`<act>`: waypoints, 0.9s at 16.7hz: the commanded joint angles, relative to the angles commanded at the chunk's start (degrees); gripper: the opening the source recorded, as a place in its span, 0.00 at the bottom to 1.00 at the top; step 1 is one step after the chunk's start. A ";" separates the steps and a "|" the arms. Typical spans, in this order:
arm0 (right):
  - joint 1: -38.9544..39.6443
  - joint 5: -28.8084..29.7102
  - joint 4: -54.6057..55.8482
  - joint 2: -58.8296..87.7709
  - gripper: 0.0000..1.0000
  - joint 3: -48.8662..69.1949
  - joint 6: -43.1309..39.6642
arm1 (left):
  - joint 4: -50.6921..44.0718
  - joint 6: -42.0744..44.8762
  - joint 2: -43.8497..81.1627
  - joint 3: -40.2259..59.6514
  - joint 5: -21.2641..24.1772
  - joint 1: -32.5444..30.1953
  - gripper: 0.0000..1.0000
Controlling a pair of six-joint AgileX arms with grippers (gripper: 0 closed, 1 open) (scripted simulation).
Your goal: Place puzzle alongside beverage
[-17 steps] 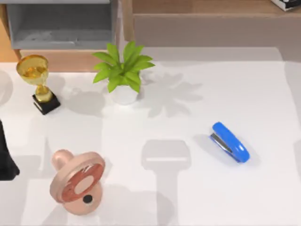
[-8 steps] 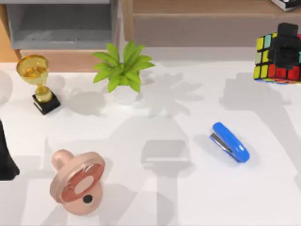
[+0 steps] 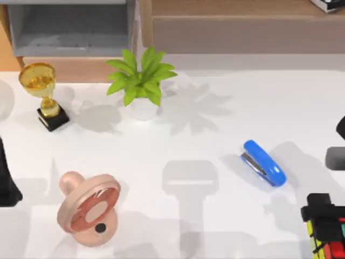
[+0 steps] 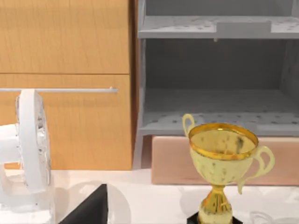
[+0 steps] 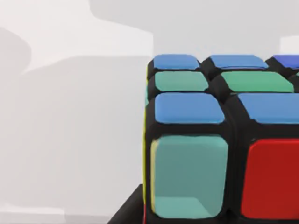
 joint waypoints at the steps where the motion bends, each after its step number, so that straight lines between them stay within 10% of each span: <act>1: 0.66 0.40 -1.26 -0.39 0.00 -1.21 0.63 | 0.00 0.00 0.00 0.00 0.00 0.00 1.00; 15: 1.46 0.11 -0.65 -1.15 0.00 -2.13 1.14 | 0.00 0.00 0.00 0.00 0.00 0.00 1.00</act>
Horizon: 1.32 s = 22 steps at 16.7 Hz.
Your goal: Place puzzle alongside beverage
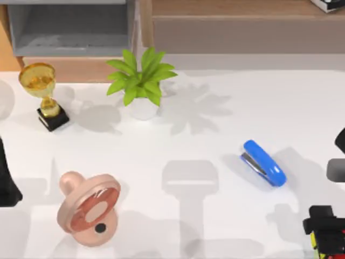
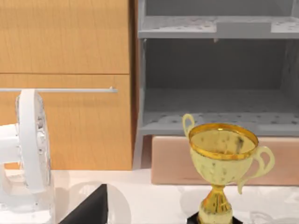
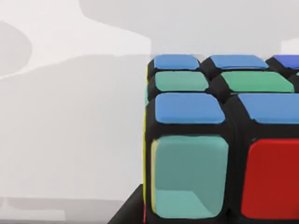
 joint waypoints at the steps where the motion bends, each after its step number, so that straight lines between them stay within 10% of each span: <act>1: 0.09 -0.06 0.34 -0.18 0.00 0.00 -0.01 | 0.00 0.00 0.00 0.00 0.00 0.00 1.00; 22: -0.21 0.64 3.63 1.84 0.00 -3.82 0.15 | 0.00 0.00 0.00 0.00 0.00 0.00 1.00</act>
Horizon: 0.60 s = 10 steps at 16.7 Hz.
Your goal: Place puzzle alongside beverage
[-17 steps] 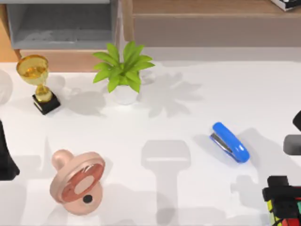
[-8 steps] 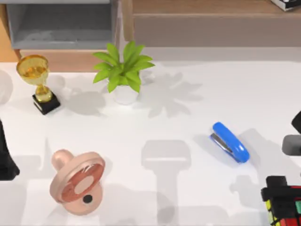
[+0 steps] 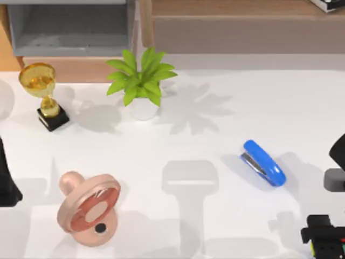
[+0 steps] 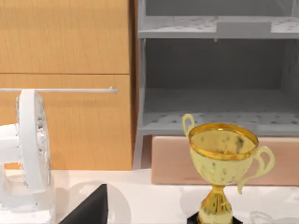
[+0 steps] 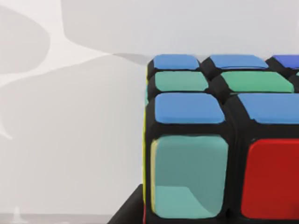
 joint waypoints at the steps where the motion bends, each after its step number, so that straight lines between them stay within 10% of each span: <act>1: 0.00 0.00 0.00 0.00 0.00 0.00 0.00 | 0.00 0.00 0.00 0.00 0.00 0.00 1.00; 10: 0.00 0.00 0.00 0.00 0.68 0.00 0.00 | 0.00 0.00 0.00 0.00 0.00 0.00 1.00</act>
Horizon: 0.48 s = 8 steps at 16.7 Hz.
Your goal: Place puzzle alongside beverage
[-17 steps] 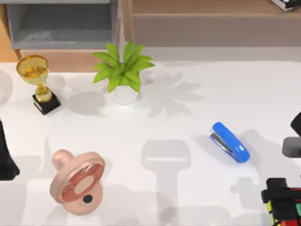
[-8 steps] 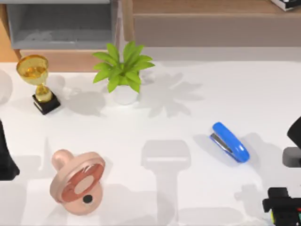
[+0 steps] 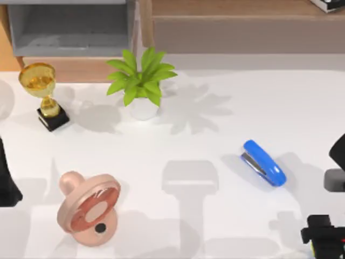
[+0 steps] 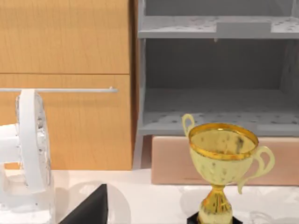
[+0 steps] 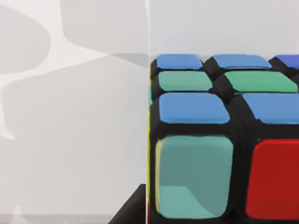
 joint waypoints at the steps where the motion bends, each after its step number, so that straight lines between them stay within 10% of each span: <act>1: 0.00 0.00 0.00 0.00 0.75 0.00 0.00 | 0.00 0.00 0.00 0.00 0.00 0.00 1.00; 4: 0.00 0.00 0.00 0.00 0.98 0.00 0.00 | 0.00 0.00 0.00 0.00 0.00 0.00 1.00; 8: 0.00 0.00 0.00 0.00 1.00 0.00 0.00 | 0.00 0.00 0.00 0.00 0.00 0.00 1.00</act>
